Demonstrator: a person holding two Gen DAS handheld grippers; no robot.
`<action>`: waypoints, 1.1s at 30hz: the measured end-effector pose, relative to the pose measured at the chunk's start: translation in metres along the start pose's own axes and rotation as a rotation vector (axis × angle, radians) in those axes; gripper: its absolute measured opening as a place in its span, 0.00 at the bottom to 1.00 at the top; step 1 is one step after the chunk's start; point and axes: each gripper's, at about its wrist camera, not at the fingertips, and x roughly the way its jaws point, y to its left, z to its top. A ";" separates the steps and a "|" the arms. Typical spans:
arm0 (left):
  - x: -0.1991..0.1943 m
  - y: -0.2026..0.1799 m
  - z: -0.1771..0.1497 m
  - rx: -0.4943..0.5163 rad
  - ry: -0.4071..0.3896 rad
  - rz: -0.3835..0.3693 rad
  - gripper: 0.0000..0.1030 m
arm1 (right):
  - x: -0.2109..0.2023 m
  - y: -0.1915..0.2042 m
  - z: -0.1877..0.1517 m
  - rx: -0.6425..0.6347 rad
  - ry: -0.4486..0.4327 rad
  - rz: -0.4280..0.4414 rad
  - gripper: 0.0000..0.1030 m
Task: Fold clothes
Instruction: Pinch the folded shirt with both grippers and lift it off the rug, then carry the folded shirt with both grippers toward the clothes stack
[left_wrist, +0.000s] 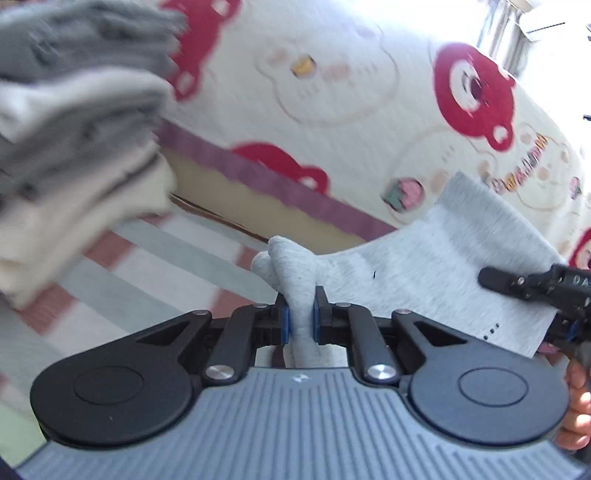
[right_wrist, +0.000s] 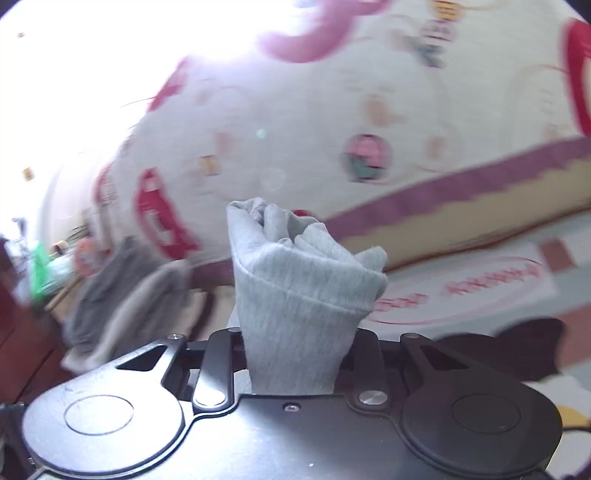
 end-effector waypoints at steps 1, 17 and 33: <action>-0.015 0.007 0.008 -0.016 -0.025 0.013 0.10 | 0.003 0.017 0.005 -0.040 0.009 0.027 0.30; -0.150 0.079 0.188 0.266 -0.416 0.399 0.10 | 0.161 0.273 0.146 -0.349 0.168 0.570 0.30; -0.053 0.210 0.225 -0.009 -0.268 0.367 0.11 | 0.364 0.203 0.101 0.334 0.271 0.477 0.57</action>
